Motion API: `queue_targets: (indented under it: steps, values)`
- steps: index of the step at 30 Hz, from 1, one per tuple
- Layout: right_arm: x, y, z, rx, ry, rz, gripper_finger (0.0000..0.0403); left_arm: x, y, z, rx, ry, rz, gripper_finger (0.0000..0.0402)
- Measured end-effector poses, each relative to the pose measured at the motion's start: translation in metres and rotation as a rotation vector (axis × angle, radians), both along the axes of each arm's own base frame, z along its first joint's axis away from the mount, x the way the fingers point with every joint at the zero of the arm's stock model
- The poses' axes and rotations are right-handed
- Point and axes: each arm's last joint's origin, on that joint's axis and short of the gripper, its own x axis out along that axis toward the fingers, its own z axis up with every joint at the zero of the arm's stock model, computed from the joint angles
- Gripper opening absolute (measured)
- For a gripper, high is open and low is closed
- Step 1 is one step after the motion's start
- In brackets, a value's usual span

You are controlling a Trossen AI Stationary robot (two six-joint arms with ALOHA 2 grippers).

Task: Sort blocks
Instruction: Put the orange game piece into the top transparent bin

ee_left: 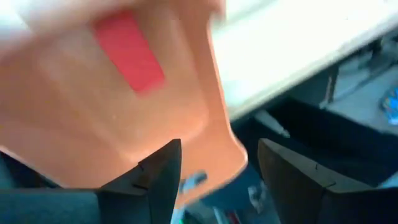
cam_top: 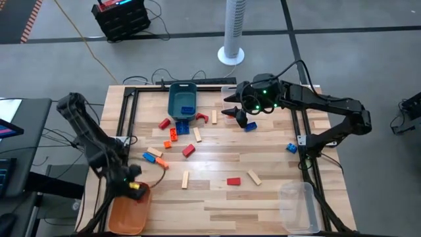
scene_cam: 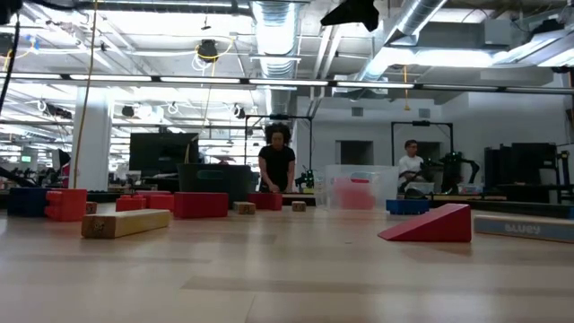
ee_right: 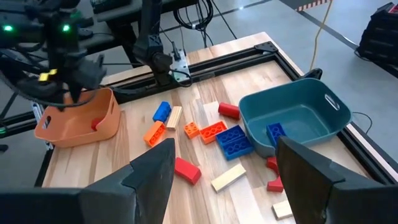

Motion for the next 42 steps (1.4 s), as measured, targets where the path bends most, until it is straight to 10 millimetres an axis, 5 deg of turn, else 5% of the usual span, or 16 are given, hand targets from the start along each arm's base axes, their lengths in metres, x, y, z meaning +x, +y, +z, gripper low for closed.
queue_targets:
  steps: [8,17,28,42]
  values:
    - [0.002,0.010,0.000,0.000,0.001,0.036,0.0270,0.034,0.062,0.011,0.294,-0.141,-0.126,0.0199]
    - [0.002,0.011,0.000,0.000,0.002,0.037,0.0270,0.079,0.107,-0.019,0.506,-0.171,-0.595,0.0198]
    - [0.002,0.011,-0.001,0.029,0.003,0.022,0.0270,0.106,0.106,-0.055,0.709,-0.264,-1.361,0.0198]
    - [0.002,0.011,-0.001,0.030,0.004,0.021,0.0270,0.122,0.100,-0.097,0.591,-0.188,-1.651,0.0193]
